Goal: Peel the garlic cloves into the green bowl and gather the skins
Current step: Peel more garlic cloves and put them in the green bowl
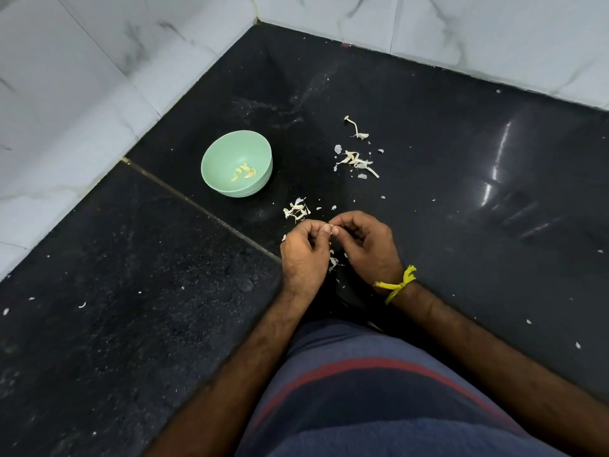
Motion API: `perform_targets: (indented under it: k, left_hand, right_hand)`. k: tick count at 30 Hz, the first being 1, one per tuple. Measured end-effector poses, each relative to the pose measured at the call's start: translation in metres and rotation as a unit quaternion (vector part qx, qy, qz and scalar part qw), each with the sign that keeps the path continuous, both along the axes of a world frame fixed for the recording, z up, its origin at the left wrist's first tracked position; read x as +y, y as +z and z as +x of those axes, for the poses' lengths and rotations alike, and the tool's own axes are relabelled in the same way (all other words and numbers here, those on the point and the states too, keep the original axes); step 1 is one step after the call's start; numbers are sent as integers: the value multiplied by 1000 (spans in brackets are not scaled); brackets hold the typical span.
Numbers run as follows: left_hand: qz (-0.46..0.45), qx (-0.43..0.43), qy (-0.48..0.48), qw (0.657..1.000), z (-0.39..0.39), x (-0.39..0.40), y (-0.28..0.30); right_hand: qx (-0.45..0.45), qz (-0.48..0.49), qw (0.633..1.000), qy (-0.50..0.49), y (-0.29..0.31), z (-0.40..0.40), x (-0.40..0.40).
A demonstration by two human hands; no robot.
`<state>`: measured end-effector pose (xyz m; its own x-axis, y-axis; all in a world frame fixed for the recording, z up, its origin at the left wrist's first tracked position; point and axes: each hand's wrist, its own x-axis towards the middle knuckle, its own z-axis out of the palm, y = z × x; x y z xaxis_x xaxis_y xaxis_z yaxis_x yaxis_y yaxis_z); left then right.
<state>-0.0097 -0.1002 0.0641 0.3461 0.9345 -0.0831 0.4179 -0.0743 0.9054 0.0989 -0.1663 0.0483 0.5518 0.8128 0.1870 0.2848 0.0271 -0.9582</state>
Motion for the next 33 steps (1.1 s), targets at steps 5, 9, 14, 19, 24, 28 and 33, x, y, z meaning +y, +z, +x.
perform_targets:
  k: [5, 9, 14, 19, 24, 28, 33]
  left_hand:
    - [-85, -28, 24, 996, 4, -2, -1]
    - [-163, -77, 46, 983, 7, -5, 6]
    - [-207, -138, 57, 967, 9, -6, 14]
    - [-206, -162, 70, 963, 9, -5, 14]
    - [-193, -189, 63, 961, 7, -4, 14]
    - [-185, -196, 37, 962, 5, -2, 13]
    - [-163, -151, 13, 975, 5, -3, 4]
  right_hand:
    - [-95, 40, 994, -18, -2, -2, -2]
    - [-195, 71, 978, -18, 0, -2, -4]
    - [-235, 89, 968, -9, -1, 2, -7]
    - [-98, 75, 992, -25, -1, -4, -6]
    - [164, 25, 986, -30, 4, -5, -4]
    - [256, 12, 967, -5, 6, 3, -7]
    - [232, -25, 972, -9, 6, 5, -6]
